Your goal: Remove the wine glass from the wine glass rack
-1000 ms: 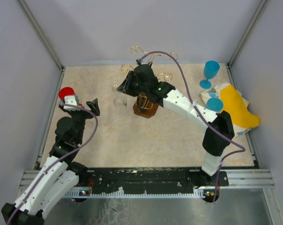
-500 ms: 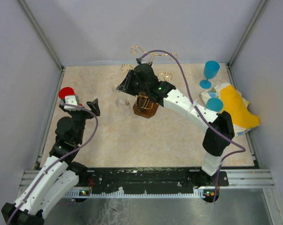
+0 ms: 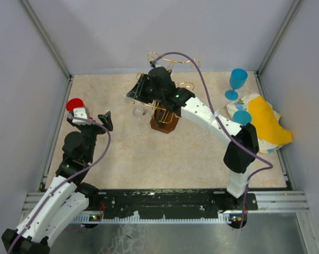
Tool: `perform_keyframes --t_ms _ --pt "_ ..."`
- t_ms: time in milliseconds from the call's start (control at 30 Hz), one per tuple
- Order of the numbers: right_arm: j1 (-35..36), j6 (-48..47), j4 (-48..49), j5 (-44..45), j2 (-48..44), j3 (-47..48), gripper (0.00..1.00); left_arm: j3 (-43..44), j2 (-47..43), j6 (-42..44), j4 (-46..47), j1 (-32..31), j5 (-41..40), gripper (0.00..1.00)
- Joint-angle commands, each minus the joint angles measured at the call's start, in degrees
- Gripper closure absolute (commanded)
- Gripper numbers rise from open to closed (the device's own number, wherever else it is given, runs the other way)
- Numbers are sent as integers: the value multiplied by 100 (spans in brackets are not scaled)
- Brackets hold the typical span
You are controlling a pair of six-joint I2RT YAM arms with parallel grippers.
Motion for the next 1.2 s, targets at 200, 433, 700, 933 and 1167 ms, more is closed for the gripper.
perform_keyframes --t_ms 200,433,700,933,1167 --pt "-32 -71 55 -321 427 801 74 -5 -3 -1 -52 -42 14 4" --pt "-32 -92 124 -429 352 699 76 -18 29 -7 -50 -38 14 3" --pt "-56 -53 389 -503 13 400 100 54 69 -29 -99 -38 -8 3" --pt "-188 160 571 -723 -315 335 100 231 117 13 -135 -39 29 3" --pt "-453 205 912 -646 -739 -175 100 310 170 -12 -161 -43 90 3"
